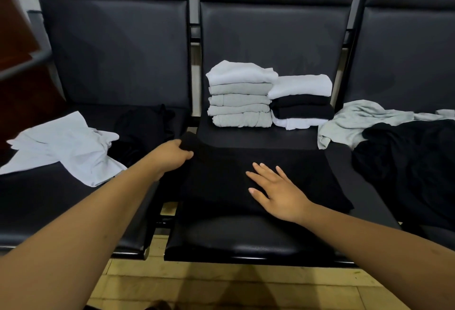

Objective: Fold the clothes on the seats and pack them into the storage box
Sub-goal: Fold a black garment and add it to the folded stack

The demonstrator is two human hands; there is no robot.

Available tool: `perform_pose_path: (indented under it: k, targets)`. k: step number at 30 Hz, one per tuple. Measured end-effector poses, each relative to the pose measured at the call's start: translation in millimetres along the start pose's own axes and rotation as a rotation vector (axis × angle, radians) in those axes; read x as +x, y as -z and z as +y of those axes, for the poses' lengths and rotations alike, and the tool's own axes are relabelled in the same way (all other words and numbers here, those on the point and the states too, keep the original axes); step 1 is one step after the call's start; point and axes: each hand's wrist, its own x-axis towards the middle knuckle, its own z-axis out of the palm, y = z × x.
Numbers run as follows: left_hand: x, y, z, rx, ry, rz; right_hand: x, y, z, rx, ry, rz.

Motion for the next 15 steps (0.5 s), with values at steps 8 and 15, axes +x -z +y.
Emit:
perform_pose_path:
  k: [8, 15]
  targets:
    - [-25.4, -19.4, 51.2, 0.229, -0.263, 0.113, 38.0, -1.6, -58.6, 1.088, -0.212, 0.050]
    - [-38.7, -81.3, 76.0, 0.151, -0.365, -0.104, 17.6, 40.7, -22.8, 1.674, -0.582, 0.180]
